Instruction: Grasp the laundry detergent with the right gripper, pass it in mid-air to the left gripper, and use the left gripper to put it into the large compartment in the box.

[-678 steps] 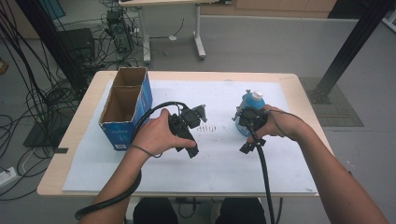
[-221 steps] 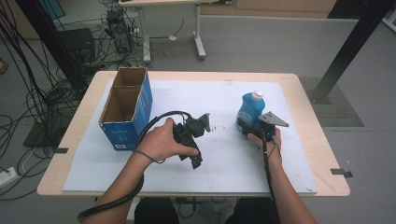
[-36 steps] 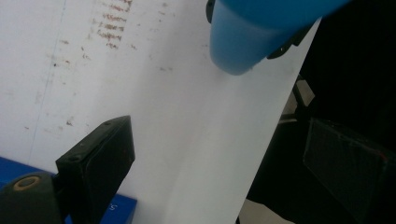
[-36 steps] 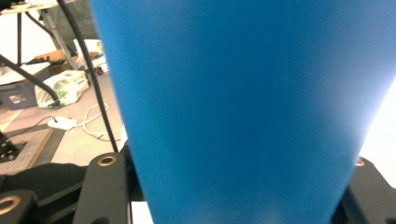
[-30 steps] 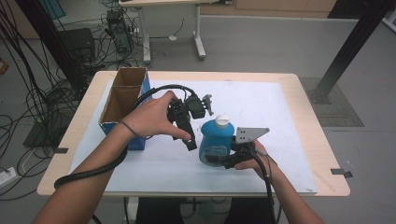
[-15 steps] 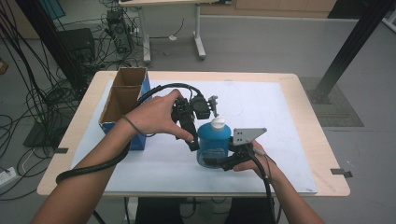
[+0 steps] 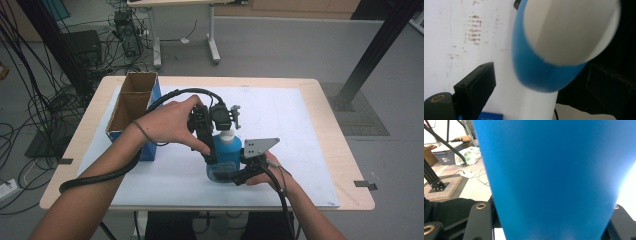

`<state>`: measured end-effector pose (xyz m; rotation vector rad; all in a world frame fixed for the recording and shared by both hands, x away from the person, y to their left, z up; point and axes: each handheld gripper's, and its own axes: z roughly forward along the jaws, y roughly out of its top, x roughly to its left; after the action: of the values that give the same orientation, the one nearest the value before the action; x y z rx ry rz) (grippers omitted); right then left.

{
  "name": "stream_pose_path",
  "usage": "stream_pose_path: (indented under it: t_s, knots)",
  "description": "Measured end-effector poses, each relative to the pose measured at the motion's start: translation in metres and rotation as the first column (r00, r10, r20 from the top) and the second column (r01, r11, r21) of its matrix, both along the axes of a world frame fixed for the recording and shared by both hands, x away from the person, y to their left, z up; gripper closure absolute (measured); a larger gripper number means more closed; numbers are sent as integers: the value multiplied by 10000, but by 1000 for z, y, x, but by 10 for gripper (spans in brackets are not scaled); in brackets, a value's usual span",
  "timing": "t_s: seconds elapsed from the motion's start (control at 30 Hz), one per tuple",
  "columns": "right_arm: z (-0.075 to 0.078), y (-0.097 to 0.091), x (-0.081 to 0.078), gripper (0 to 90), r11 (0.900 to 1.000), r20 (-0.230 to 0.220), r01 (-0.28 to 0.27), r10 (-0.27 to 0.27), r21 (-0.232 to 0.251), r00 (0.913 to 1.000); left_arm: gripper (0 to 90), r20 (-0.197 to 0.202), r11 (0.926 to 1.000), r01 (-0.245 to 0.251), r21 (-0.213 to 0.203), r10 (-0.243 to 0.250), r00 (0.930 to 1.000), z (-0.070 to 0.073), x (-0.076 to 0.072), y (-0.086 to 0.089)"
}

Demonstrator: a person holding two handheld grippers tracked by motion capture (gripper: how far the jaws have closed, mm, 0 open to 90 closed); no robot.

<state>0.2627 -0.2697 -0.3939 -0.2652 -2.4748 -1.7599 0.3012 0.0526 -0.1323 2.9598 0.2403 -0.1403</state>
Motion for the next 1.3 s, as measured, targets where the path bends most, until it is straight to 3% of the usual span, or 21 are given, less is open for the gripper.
stream_pose_path:
  t_s: [0.27,0.63,0.93,1.3]
  knots:
    - [1,6,2,403,9998,16,-174,174,-76,9998,88,87,9987,518,-6,-518,9986,3,-4,-6]
    - [0,13,1,402,9993,45,-340,341,-135,9994,92,267,9980,528,359,-538,9982,5,-9,-20]
    - [1,18,3,402,9990,76,-451,451,-65,9990,72,76,9968,602,522,-606,9981,5,-8,-27]
    - [4,21,3,403,9983,175,-577,578,-57,9982,94,131,9925,924,799,-937,9955,5,-11,-35]
